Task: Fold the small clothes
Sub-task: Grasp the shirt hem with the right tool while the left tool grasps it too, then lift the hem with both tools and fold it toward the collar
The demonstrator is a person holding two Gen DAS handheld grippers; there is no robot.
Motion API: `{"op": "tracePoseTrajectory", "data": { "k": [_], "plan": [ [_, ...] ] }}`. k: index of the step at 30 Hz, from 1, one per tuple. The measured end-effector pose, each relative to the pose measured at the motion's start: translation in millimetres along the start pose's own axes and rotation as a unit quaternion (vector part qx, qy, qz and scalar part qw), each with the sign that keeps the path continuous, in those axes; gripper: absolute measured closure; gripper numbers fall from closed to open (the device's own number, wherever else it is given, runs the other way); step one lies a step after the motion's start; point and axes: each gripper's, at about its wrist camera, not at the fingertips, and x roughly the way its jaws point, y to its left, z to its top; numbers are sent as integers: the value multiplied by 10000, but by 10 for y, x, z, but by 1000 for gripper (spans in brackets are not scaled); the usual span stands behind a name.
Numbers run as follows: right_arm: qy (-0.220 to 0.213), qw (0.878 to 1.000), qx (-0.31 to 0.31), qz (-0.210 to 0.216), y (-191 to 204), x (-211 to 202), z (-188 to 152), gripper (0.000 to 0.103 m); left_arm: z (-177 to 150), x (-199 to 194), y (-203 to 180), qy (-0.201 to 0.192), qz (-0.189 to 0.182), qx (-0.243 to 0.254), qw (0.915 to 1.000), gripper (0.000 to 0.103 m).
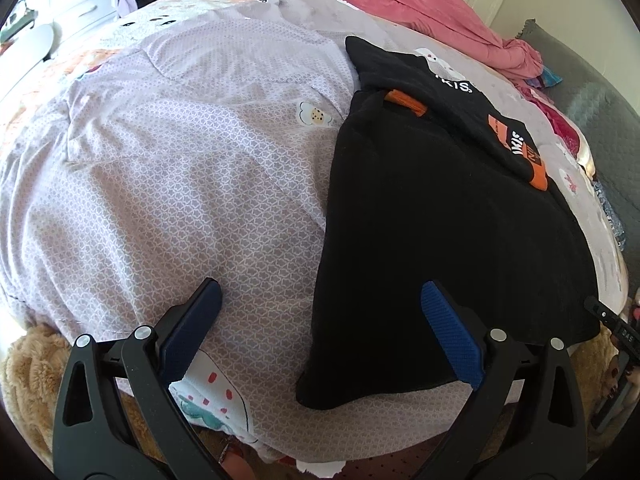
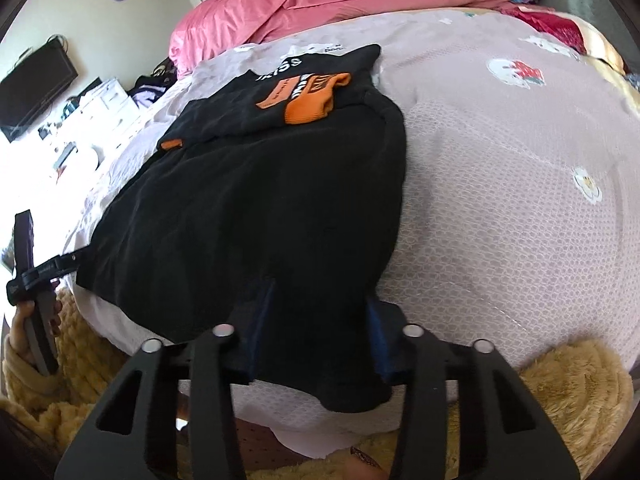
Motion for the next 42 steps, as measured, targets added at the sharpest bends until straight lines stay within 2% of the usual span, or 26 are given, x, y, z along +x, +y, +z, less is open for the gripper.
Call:
{"op": "tracePoseTrajectory", "data": {
  "k": [5,9,10,11,12,13,15,20,23,26,28,31,32,34,37,39,42],
  "plan": [
    [98,9996,236,-101,-156,25,-32,68,-19,-26,-18,-1,-96,6,10000,12],
    [107,9997,220,-71,-149,34,-35,69,-27,-62,-70,-25,-185,83,9998,39],
    [101,9997,191,-64,-137,26,-38,73,-25,-59,-83,-19,-200,111,9997,49],
    [91,9998,175,-56,-132,20,-32,85,-24,-55,-88,-19,-187,120,9998,55],
    [62,9998,174,-32,-134,3,-31,92,-25,-52,-94,-31,-162,139,9998,68],
    [22,9997,229,84,-150,-26,-30,92,-24,-48,-100,-26,-165,147,9998,80],
    [9,9991,364,207,-198,-44,-32,92,-27,-48,-110,-3,-218,152,9996,89],
    [135,9992,366,109,-230,-19,-88,88,-34,-3,-110,95,-207,196,9995,89],
    [175,9993,319,60,-212,-22,-108,86,-40,28,-73,153,-292,100,9994,84],
    [209,9992,316,93,-213,-5,-112,82,-33,60,-41,201,-487,-37,9986,74],
    [215,9992,302,124,-213,8,-102,80,-25,76,-23,227,-702,-171,9971,62],
    [163,9993,280,183,-210,-7,-99,81,-25,87,-58,216,-671,-156,9974,61],
    [130,9993,281,194,-212,-17,-99,84,-31,89,-77,212,-629,-121,9977,62],
    [66,9993,303,217,-219,-38,-98,90,-28,96,-141,202,-377,70,9991,78],
    [9,9992,302,247,-215,-65,-86,92,-20,79,-212,200,-225,294,9991,94],
    [-11,9992,297,249,-208,-77,-74,93,-20,55,-237,161,-113,413,9990,99],
    [-112,9987,345,358,-210,-132,-56,94,-10,-1,-225,104,-186,401,9990,100]
  ]
}}
